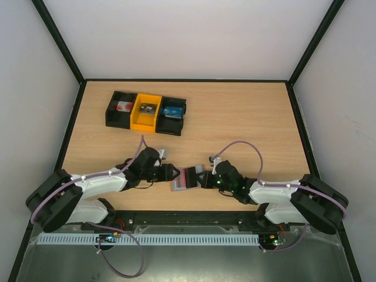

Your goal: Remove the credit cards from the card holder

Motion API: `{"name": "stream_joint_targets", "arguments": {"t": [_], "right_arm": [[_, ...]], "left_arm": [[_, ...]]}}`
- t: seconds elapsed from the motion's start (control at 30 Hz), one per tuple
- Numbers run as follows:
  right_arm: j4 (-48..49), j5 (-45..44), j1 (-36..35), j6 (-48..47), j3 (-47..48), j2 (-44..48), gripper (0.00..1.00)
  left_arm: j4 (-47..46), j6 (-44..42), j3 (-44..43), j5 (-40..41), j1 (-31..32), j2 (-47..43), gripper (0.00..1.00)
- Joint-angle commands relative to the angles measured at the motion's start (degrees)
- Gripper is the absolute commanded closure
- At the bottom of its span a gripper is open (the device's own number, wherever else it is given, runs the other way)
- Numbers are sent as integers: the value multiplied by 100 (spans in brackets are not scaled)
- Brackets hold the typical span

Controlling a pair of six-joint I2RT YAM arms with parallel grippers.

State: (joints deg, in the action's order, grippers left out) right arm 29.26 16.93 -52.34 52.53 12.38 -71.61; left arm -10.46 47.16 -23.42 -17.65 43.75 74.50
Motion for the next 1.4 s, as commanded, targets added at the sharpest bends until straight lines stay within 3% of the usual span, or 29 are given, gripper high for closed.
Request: {"name": "stream_joint_targets", "arguments": {"t": [0.0, 0.2, 0.4, 0.53, 0.7, 0.8, 0.97, 1.37], "right_arm": [[-399, -296, 23, -669, -8, 493, 98], [-855, -449, 29, -1510, 133, 1184, 98], [-591, -731, -98, -2682, -136, 2217, 98], [-747, -1218, -154, -3432, -135, 2892, 98], [-767, -1405, -331, -3815, 27, 2673, 98], [-542, -1972, -869, -4133, 25, 2561, 98], [-203, -2626, -1186, -4584, -5, 2380, 98], [312, -3070, -1713, -5450, -48, 1953, 98]], "left_arm": [[212, 264, -134, 81, 20, -513, 38], [270, 757, -208, 111, 20, -1132, 22], [416, 1455, -547, -239, -6, -1353, 20], [-53, 2057, -521, -599, -17, -1409, 24], [-456, 3104, -420, -771, -15, -1456, 28], [-625, 3605, -331, -854, -15, -1494, 27], [-973, 4498, 91, -748, -20, -1774, 27], [-1984, 5238, 362, -965, -24, -1624, 33]]}}
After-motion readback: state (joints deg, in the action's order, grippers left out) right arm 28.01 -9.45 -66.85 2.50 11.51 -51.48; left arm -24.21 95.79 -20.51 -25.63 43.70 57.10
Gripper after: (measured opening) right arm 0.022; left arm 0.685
